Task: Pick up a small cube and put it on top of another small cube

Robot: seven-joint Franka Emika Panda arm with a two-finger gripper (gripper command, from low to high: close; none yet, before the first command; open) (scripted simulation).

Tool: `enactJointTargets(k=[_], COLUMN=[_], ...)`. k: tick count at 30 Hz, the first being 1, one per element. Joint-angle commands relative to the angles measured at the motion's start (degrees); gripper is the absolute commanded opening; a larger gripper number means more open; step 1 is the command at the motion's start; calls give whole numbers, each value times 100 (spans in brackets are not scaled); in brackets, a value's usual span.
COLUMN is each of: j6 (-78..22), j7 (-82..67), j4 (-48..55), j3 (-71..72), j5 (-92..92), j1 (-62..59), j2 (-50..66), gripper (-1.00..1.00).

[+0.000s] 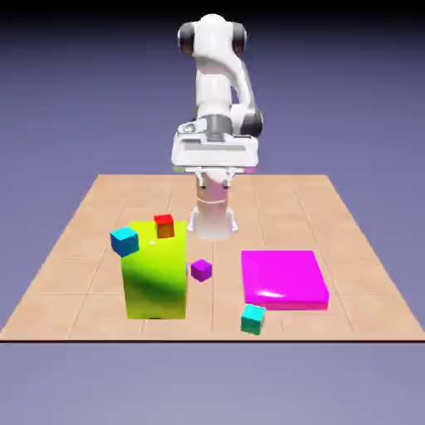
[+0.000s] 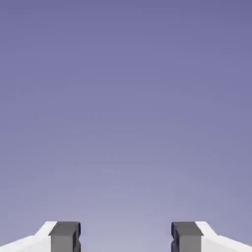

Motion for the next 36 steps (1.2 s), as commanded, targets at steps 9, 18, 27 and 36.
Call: enactJointTargets(k=[9, 18, 27, 36], j6=[42, 84, 126, 168], j7=[-990, -1981, -2971, -3961], j4=[21, 42, 63, 84], j3=[-983, -1965, -2948, -3930], j5=[2243, 4486, 6728, 8971], j1=[1549, 3097, 4646, 6194], j2=[911, 1822, 2733, 3643], gripper=[0, 0, 0, 0])
